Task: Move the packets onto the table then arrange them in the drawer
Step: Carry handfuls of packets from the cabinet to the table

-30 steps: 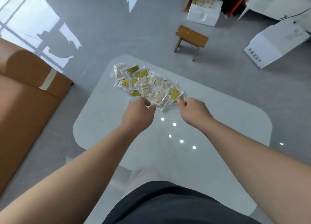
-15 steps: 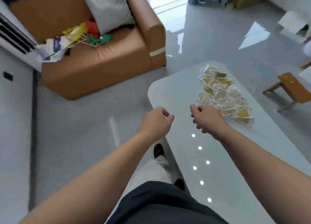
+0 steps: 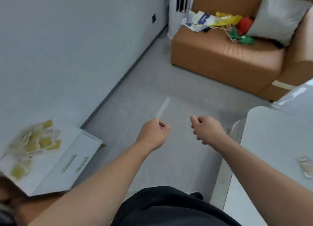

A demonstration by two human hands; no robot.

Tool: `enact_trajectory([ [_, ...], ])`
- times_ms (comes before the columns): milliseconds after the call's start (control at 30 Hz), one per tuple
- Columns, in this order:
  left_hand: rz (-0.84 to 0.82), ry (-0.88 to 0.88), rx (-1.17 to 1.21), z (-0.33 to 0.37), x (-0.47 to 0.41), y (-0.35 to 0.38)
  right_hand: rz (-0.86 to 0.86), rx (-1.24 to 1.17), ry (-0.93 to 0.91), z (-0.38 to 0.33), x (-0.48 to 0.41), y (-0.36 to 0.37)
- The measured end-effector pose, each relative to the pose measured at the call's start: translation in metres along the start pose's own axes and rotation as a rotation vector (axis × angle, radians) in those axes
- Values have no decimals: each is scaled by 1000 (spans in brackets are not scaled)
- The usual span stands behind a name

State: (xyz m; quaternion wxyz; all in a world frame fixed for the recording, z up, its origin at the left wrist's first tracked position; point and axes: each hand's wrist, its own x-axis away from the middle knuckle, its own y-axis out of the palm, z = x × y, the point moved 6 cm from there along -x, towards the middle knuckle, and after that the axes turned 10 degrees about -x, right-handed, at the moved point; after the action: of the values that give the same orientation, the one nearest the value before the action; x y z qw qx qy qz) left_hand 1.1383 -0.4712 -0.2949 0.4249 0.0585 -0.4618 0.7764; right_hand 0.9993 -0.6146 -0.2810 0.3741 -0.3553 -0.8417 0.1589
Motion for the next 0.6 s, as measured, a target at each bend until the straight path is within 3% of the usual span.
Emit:
enact_trajectory([
  [133,122,-153,84,-126,13,-76,-154,115,-39,-72,3,127],
  [333,159,-309,178,-287,35,-163,-352,252,-103,-159,30,318],
  [600,190,-571,343,-455,33,-242,-548,426,-124,-251,33,495],
])
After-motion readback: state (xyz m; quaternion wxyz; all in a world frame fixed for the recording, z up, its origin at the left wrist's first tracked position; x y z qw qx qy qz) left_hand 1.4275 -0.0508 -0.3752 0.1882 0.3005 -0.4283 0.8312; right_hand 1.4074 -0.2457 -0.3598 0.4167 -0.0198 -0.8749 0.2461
